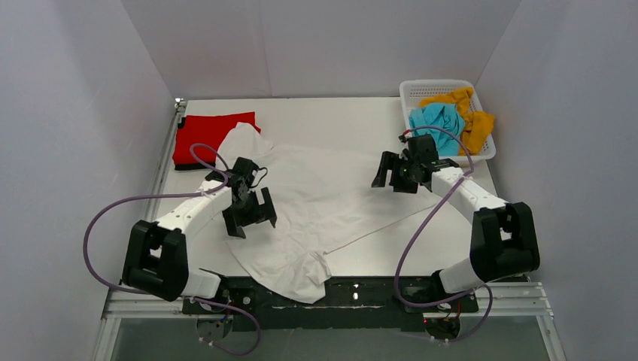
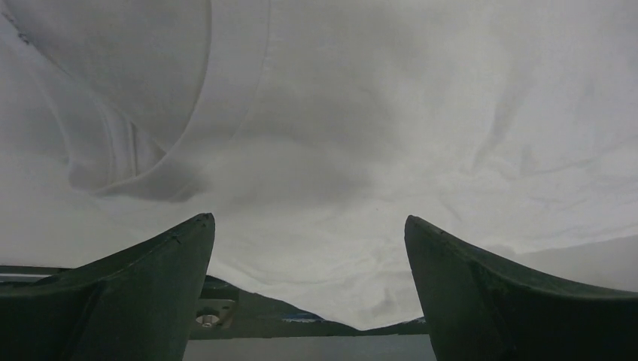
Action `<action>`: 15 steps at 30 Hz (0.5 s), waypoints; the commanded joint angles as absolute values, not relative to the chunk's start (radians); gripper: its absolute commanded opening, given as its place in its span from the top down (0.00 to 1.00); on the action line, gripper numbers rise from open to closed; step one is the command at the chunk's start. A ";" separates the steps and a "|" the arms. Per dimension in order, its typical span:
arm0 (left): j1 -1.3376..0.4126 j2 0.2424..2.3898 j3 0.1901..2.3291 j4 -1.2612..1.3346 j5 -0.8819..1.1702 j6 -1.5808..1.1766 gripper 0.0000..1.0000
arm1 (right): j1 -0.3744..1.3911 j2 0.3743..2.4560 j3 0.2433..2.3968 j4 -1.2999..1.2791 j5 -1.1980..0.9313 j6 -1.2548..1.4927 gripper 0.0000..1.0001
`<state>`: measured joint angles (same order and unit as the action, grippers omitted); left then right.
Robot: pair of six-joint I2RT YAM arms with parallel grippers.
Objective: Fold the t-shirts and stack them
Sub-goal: Flatten out the tshirt
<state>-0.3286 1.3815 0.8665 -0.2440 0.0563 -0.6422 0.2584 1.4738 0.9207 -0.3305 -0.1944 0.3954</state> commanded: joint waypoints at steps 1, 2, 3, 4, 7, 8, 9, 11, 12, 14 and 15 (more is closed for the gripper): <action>-0.300 1.473 0.854 -0.228 0.112 -0.716 0.02 | 0.297 1.528 0.911 -0.285 -0.258 0.425 0.14; -0.283 1.503 0.857 -0.214 0.114 -0.719 0.02 | 0.305 1.539 0.909 -0.285 -0.258 0.430 0.14; -0.271 1.535 0.864 -0.201 0.114 -0.719 0.02 | 0.311 1.549 0.906 -0.286 -0.260 0.432 0.14; -0.256 1.566 0.877 -0.198 0.105 -0.716 0.02 | 0.317 1.559 0.903 -0.288 -0.260 0.435 0.14; -0.223 1.695 0.999 -0.274 0.000 -0.679 0.02 | 0.345 1.585 0.897 -0.302 -0.262 0.446 0.15; -0.203 1.734 1.049 -0.313 -0.017 -0.668 0.02 | 0.357 1.591 0.896 -0.309 -0.263 0.452 0.15; -0.185 1.769 1.092 -0.345 -0.017 -0.657 0.02 | 0.373 1.598 0.896 -0.314 -0.264 0.458 0.15; -0.152 1.823 1.160 -0.363 -0.024 -0.634 0.02 | 0.417 1.612 0.890 -0.315 -0.263 0.477 0.15; -0.138 1.851 1.189 -0.357 -0.034 -0.624 0.02 | 0.438 1.619 0.889 -0.313 -0.270 0.491 0.15; -0.110 1.926 1.287 -0.394 -0.031 -0.610 0.02 | 0.478 1.636 0.890 -0.307 -0.286 0.516 0.16; -0.099 1.962 1.338 -0.409 -0.022 -0.600 0.02 | 0.500 1.645 0.892 -0.304 -0.293 0.534 0.16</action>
<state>-0.1509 1.8557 1.2022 -0.2604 0.0284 -0.6575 0.4271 1.6119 0.9001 -0.3092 -0.2462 0.4694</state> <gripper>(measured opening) 0.981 0.847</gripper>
